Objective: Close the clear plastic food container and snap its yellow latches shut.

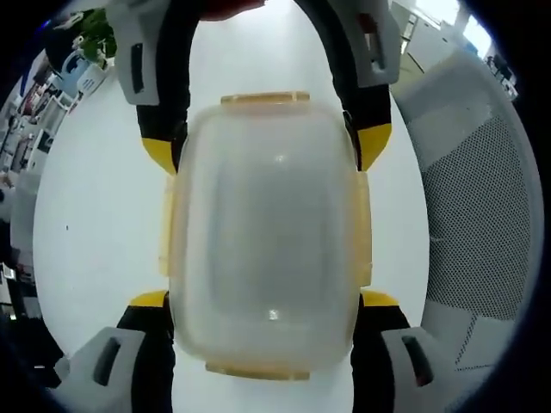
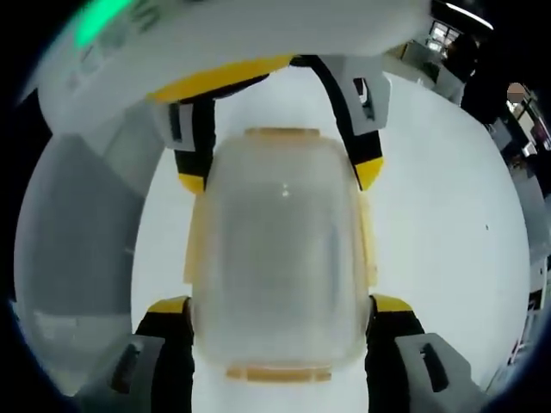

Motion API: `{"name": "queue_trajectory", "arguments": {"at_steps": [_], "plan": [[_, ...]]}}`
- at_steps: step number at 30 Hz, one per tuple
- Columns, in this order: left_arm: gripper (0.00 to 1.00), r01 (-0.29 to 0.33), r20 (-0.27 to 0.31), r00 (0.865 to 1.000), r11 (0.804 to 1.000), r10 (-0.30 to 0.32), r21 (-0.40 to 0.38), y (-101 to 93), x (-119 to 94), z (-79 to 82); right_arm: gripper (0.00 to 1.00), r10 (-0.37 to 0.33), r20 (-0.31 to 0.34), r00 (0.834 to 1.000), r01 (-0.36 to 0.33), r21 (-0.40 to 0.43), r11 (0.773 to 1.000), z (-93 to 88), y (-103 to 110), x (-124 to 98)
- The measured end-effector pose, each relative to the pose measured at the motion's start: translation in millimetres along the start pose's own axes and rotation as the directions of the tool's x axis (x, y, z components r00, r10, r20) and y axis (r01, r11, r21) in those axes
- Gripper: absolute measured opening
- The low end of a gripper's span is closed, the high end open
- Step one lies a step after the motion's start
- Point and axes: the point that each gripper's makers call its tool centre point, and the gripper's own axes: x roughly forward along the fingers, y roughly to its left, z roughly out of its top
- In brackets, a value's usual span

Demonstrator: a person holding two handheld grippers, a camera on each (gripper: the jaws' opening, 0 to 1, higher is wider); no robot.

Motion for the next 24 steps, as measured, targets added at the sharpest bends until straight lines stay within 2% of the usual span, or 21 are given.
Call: {"name": "queue_trajectory", "arguments": {"at_steps": [7, 10, 24], "plan": [[0.86, 0.000, 0.006, 1.000, 1.000, 0.000, -0.006, 3.6, -5.6, -24.4, 0.83, -0.003, 0.013, 1.000, 0.003, -0.002, 1.000, 24.4, -3.5, 9.4], [0.86, 0.000, 0.019, 1.000, 1.000, 0.000, -0.014, 5.0, -6.8, -29.9, 0.83, -0.001, 0.003, 1.000, 0.001, -0.008, 1.000, 30.0, -5.0, 12.2], [0.87, 0.004, 0.051, 0.999, 1.000, -0.003, -0.025, 6.6, -8.0, -34.2, 0.83, 0.001, -0.027, 1.000, -0.001, -0.011, 1.000, 33.9, -7.4, 14.8]]}}
